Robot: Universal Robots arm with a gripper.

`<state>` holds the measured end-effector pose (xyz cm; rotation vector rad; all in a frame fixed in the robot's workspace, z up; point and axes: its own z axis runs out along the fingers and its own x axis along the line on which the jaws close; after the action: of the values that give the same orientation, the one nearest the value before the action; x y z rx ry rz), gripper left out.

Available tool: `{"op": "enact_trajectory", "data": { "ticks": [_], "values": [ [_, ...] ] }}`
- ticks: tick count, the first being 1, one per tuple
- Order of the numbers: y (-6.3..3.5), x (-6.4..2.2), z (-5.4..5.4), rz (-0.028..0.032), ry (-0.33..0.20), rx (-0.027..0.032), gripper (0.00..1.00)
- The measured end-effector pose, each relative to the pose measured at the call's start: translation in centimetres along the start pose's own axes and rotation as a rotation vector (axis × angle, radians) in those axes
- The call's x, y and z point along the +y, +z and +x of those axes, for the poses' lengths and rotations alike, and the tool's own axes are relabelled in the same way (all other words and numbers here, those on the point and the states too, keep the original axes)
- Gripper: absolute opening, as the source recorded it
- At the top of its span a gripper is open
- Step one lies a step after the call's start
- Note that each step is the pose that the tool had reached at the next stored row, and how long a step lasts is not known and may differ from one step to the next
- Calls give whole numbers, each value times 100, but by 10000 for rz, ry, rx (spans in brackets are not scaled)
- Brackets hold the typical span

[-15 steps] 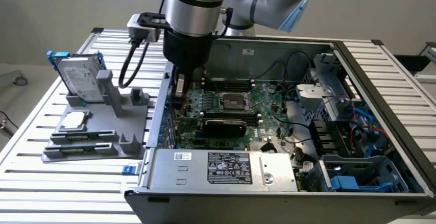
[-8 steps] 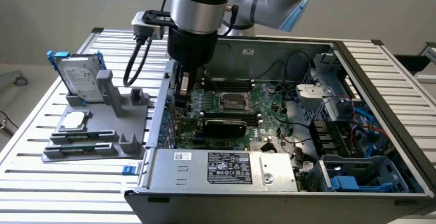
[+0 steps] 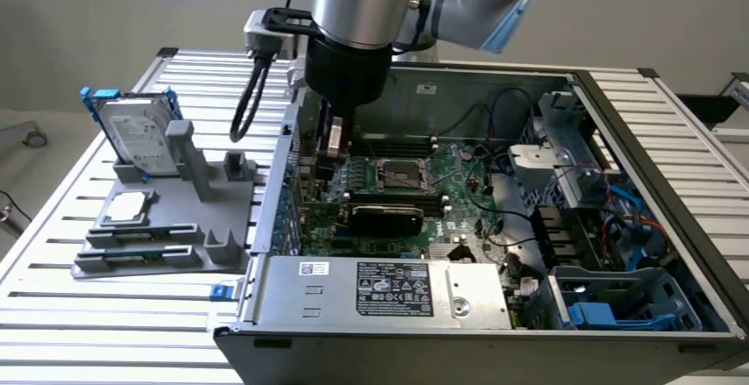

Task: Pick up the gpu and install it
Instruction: 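Press down on the gpu until it lock into place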

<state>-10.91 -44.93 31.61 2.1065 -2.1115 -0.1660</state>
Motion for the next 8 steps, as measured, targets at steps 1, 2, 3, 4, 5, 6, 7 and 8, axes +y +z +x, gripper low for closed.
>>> {"op": "enact_trajectory", "data": {
  "ticks": [1, 2, 3, 4, 5, 6, 7, 8],
  "values": [
    [-8, -34, 0, 0, -6, -1, 11],
    [-15, -68, 0, 0, -13, -4, 11],
    [-22, -99, 0, 1, -20, -3, 11],
    [-27, -129, 0, 3, -26, -4, 11],
    [-32, -153, 0, 10, -35, -5, 11],
    [-36, -172, 0, 29, -44, -6, 11],
    [-38, -185, 0, 73, -56, -7, 11],
    [-40, -194, 0, 145, -69, -8, 11]
  ]
}}
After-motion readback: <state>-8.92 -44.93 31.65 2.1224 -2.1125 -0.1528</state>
